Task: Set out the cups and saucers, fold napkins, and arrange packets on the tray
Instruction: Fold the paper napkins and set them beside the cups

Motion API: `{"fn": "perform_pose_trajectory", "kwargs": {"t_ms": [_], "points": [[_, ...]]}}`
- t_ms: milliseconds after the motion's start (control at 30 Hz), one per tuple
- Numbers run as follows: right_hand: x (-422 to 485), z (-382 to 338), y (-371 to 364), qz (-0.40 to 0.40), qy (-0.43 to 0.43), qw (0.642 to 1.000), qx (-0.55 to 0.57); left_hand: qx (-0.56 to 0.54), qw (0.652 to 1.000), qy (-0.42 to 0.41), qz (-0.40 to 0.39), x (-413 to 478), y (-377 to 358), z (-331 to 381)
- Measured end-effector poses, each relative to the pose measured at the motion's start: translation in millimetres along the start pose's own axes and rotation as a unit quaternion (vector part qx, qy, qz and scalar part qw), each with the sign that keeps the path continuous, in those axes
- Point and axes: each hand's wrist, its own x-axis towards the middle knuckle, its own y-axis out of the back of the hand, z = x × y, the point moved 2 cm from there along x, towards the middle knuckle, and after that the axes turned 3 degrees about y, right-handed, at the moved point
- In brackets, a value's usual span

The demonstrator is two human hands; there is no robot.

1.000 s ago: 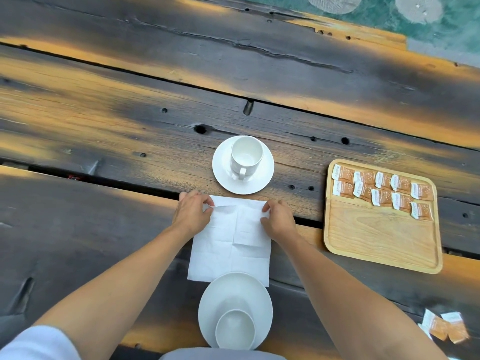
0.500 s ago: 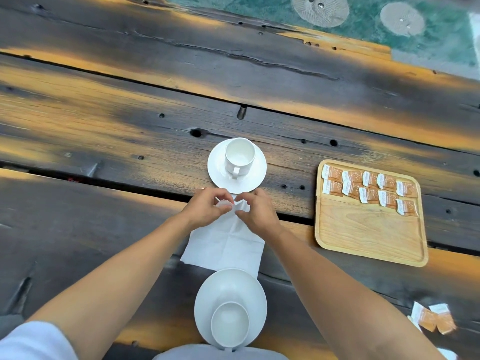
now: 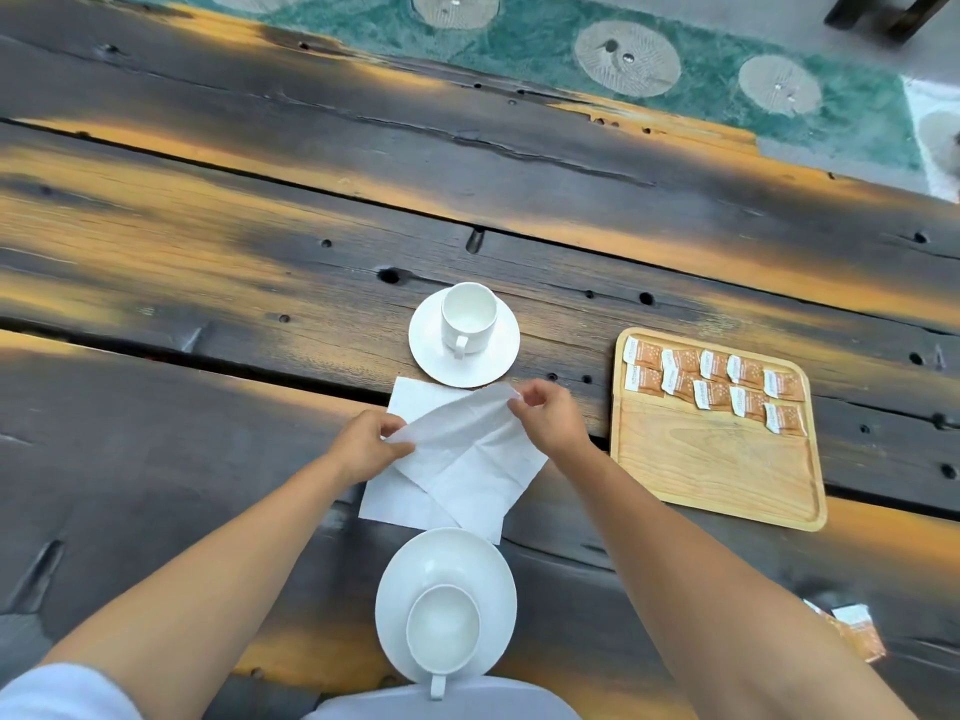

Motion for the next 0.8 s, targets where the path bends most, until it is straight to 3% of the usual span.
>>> {"fn": "perform_pose_trajectory", "kwargs": {"t_ms": [167, 367, 600, 800], "points": [[-7.3, 5.0, 6.9, -0.019, -0.026, 0.999, 0.027, -0.078, 0.996, 0.016, 0.045, 0.2, 7.0, 9.0], [-16.9, 0.6, 15.8, -0.048, -0.029, 0.998, 0.019, -0.128, 0.99, -0.024, 0.063, 2.2, 19.9, 36.2], [-20.9, -12.8, 34.4, -0.047, -0.003, 0.998, 0.035, -0.134, 0.987, -0.069, 0.052, -7.3, 29.6, 63.0], [-28.2, -10.6, 49.8, -0.068, -0.027, 0.996, 0.052, -0.222, 0.972, -0.083, 0.011, -21.9, 39.5, 76.1]]}}
